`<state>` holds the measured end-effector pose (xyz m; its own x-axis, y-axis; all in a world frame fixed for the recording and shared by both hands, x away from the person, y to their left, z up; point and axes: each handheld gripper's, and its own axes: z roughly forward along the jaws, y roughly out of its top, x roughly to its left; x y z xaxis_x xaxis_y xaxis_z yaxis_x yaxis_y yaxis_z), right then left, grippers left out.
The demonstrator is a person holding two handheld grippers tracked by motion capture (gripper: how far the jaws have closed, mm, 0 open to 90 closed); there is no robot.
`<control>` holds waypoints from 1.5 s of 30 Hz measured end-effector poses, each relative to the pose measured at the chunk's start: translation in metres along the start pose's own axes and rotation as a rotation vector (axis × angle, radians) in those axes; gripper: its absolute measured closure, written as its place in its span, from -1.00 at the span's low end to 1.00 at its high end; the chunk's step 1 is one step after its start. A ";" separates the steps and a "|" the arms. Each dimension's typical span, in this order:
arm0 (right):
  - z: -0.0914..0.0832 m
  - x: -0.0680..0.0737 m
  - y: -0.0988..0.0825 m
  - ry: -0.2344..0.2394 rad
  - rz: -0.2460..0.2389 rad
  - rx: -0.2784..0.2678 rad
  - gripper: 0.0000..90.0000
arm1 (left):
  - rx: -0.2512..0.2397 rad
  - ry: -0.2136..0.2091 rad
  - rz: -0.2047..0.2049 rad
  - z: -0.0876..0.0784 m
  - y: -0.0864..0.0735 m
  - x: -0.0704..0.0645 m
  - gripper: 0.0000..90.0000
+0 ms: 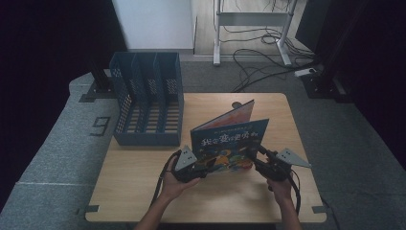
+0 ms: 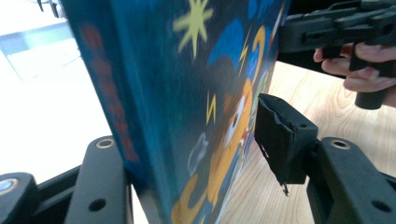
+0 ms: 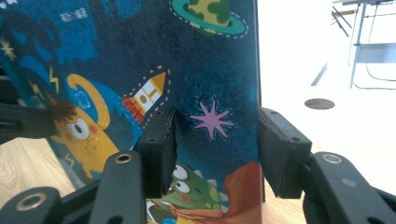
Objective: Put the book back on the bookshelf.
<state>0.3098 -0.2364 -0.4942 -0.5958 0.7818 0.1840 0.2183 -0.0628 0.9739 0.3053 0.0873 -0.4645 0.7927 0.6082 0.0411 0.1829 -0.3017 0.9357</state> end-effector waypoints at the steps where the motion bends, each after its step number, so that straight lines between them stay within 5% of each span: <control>1: 0.000 0.000 0.000 -0.002 0.003 0.001 0.08 | -0.009 -0.001 0.003 -0.001 0.002 -0.001 -0.05; 22: 0.002 -0.002 -0.007 -0.017 0.011 0.036 0.08 | -0.038 0.000 0.019 -0.007 0.012 -0.007 -0.02; 45: 0.014 -0.008 -0.019 -0.005 0.024 0.201 -0.12 | -0.046 0.015 0.028 -0.007 0.015 -0.011 0.00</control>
<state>0.3213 -0.2322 -0.5162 -0.5848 0.7847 0.2054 0.3826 0.0436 0.9229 0.2956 0.0813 -0.4484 0.7884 0.6109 0.0725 0.1336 -0.2850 0.9492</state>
